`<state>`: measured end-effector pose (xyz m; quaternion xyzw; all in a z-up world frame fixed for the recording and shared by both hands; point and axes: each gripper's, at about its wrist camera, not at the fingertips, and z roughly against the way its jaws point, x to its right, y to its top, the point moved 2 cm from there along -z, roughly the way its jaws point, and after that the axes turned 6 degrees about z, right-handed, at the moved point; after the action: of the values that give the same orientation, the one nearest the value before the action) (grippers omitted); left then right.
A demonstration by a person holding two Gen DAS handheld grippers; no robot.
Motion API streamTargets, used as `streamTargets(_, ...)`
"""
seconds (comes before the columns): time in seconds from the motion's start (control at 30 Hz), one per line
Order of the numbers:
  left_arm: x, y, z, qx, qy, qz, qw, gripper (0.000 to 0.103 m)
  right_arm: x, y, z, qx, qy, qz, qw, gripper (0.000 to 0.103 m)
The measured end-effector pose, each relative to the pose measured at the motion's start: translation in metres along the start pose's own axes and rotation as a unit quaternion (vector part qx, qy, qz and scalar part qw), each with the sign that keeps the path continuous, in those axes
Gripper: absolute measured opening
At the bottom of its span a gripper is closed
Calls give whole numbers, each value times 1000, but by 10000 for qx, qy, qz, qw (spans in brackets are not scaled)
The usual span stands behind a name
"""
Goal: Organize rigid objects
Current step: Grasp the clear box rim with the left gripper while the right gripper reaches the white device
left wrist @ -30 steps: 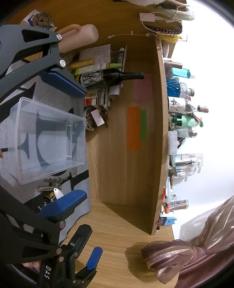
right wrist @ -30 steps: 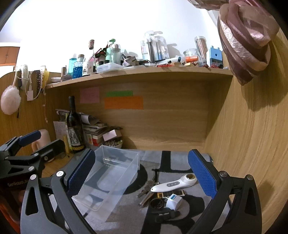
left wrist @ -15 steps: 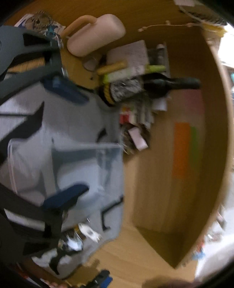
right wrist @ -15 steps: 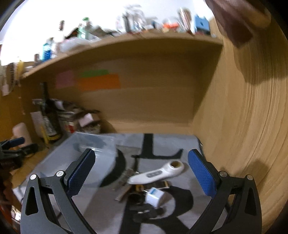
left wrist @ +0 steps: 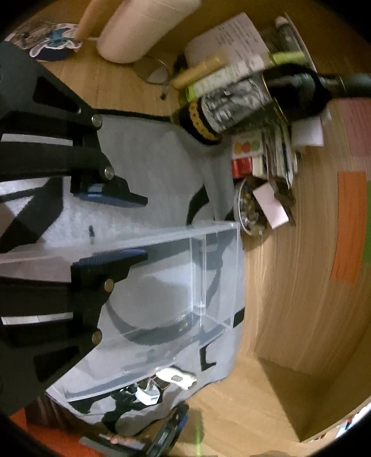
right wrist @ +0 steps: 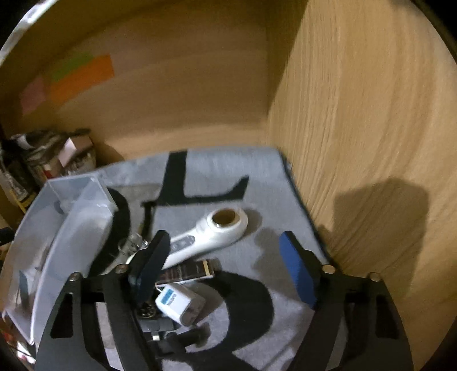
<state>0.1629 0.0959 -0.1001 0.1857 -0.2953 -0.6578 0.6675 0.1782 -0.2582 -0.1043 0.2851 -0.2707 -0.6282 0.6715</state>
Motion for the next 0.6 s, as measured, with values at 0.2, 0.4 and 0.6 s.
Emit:
streamTargets(0.2, 6, 3, -26, -490, -135, -249, 9984, 11, -1, 3, -36, -687, 333, -233, 9968, 63)
streamTargets(0.4, 1, 2, -36, -744, -290, -102, 9968, 10, -7, -4, -71, -1195, 506, -250, 9912, 62)
streamTargets(0.6, -5, 2, -36, -701, -352, 109, 9969, 9, -12, 4, -91, -1368, 413, -194, 9895, 60)
